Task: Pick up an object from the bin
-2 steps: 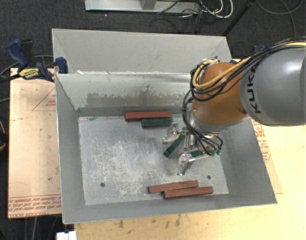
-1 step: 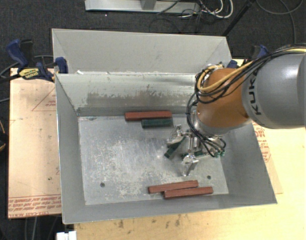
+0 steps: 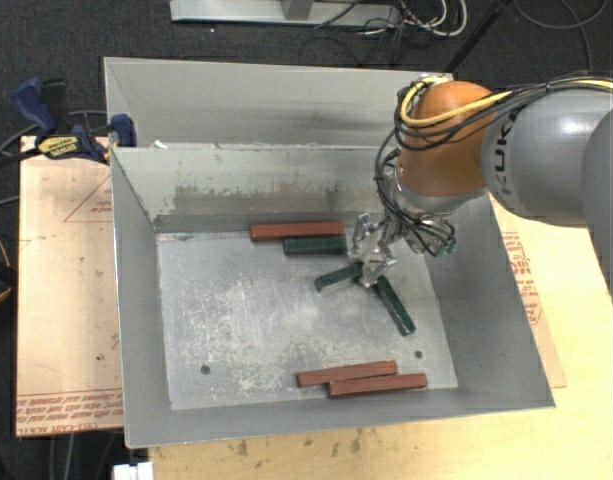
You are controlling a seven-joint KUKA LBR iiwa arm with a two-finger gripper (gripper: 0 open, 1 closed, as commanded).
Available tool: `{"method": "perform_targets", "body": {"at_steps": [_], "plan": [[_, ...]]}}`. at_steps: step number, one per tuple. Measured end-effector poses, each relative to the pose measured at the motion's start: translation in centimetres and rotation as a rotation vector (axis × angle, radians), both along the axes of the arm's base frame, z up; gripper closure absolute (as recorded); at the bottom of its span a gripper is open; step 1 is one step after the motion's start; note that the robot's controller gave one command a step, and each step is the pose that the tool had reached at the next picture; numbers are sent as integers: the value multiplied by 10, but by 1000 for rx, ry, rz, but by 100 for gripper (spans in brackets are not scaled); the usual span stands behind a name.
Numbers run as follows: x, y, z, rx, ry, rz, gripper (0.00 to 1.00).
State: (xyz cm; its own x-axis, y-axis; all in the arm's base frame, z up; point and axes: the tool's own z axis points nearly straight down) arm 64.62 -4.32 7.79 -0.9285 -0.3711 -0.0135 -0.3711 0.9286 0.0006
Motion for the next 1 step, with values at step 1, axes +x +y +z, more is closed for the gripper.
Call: {"method": "perform_targets", "body": {"at_steps": [1], "plan": [[0, 0, 0, 0, 0, 0, 100]]}}
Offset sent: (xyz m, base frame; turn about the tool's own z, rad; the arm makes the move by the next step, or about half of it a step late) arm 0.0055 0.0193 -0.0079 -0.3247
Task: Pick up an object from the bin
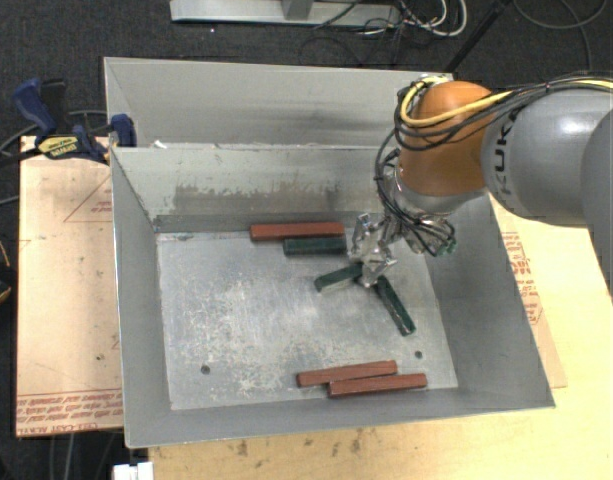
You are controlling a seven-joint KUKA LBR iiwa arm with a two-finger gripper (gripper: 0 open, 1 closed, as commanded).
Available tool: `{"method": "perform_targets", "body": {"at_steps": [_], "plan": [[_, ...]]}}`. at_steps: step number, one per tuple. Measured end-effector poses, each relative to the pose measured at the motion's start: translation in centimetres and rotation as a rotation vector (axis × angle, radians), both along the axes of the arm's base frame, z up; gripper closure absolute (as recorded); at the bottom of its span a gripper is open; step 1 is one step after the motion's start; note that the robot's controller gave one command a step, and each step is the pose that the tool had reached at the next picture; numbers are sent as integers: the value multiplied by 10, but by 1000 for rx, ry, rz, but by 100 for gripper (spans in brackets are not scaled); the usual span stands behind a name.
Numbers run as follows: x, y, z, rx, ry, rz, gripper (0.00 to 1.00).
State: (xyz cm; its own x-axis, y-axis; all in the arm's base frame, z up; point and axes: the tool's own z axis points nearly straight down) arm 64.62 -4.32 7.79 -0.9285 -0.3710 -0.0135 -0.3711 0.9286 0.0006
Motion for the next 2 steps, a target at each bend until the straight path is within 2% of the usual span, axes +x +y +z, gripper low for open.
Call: {"method": "perform_targets", "body": {"at_steps": [1, 2], "plan": [[2, 2, 0, -4, 0, 56, 100], [-14, -6, 151, -7, 3, 203, 100]]}}
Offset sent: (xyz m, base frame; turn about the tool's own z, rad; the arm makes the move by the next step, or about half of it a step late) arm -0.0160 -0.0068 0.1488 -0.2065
